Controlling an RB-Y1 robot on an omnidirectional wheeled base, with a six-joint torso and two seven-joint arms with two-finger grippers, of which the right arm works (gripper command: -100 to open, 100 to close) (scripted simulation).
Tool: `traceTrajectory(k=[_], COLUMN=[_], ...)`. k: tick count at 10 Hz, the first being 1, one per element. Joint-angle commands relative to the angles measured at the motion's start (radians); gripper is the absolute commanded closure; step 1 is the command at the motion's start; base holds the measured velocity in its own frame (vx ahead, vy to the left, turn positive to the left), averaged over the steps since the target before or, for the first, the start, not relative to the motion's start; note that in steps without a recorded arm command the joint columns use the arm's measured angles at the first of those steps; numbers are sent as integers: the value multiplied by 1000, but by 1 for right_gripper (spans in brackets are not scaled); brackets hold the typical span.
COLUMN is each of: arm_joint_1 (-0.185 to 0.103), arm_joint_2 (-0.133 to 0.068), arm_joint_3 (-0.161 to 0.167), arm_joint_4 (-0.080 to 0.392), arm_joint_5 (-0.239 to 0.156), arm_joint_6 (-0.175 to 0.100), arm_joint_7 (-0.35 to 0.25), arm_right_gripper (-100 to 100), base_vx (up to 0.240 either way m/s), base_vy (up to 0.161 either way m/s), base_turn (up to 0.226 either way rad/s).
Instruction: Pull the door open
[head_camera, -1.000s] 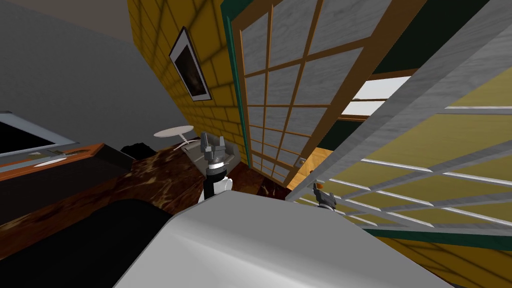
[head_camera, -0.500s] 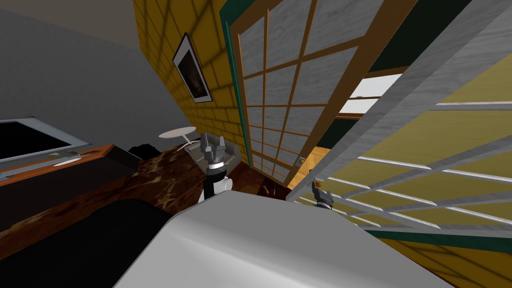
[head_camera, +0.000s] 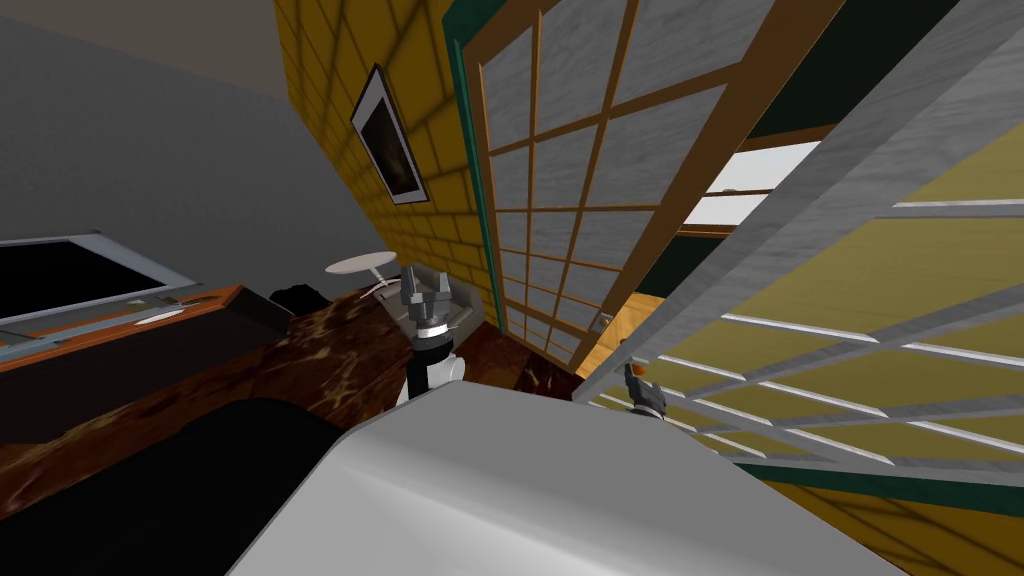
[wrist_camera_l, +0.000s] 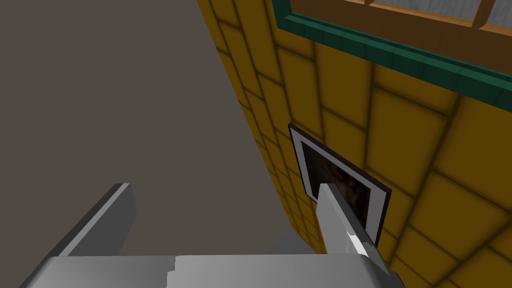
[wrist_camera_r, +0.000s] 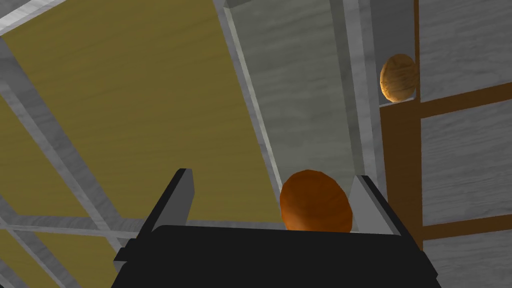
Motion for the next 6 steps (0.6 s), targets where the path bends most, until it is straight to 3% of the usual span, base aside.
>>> traceTrajectory(k=[1, 6], arm_joint_1=[27, 46], arm_joint_2=[-3, -6], arm_joint_3=[-5, 19], arm_joint_4=[-32, -52], arm_joint_5=[-6, -32], arm_joint_6=[23, 20], arm_joint_7=[-26, -162], arm_right_gripper=[100, 100], base_vx=[-26, -25], base_vy=[-5, -12], base_turn=[31, 52])
